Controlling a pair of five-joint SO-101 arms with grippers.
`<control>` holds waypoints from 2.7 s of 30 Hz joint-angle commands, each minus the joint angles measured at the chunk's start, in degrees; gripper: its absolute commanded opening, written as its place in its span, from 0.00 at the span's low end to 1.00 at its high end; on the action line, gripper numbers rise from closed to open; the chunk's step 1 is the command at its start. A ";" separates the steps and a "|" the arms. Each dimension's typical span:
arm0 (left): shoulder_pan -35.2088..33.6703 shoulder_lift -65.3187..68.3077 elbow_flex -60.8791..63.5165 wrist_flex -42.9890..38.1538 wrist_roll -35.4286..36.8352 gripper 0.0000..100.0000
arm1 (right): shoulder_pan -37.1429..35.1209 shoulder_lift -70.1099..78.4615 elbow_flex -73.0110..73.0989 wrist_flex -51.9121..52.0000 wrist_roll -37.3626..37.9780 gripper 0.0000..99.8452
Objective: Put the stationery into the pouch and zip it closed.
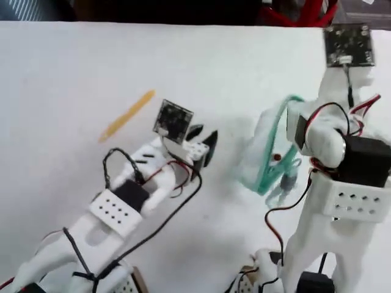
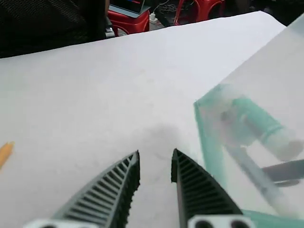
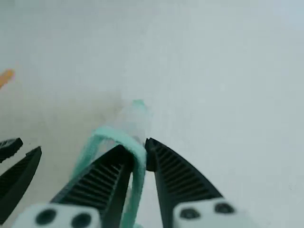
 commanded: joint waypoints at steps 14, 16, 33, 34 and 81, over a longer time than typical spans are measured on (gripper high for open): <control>8.40 -18.33 1.23 9.93 0.44 0.13 | 0.40 20.53 4.04 -1.89 -2.64 0.02; 13.14 -20.70 0.88 9.32 0.26 0.13 | 1.10 19.30 4.22 -1.89 -2.64 0.02; 26.07 -1.45 -11.60 2.29 0.53 0.12 | 1.27 17.10 4.31 -1.98 -2.64 0.02; 26.07 -4.00 -10.90 2.64 0.53 0.12 | 1.19 17.10 4.31 -2.24 -2.64 0.02; -34.51 69.41 -80.79 50.02 -41.23 0.16 | 1.01 16.13 5.71 -2.86 -3.16 0.02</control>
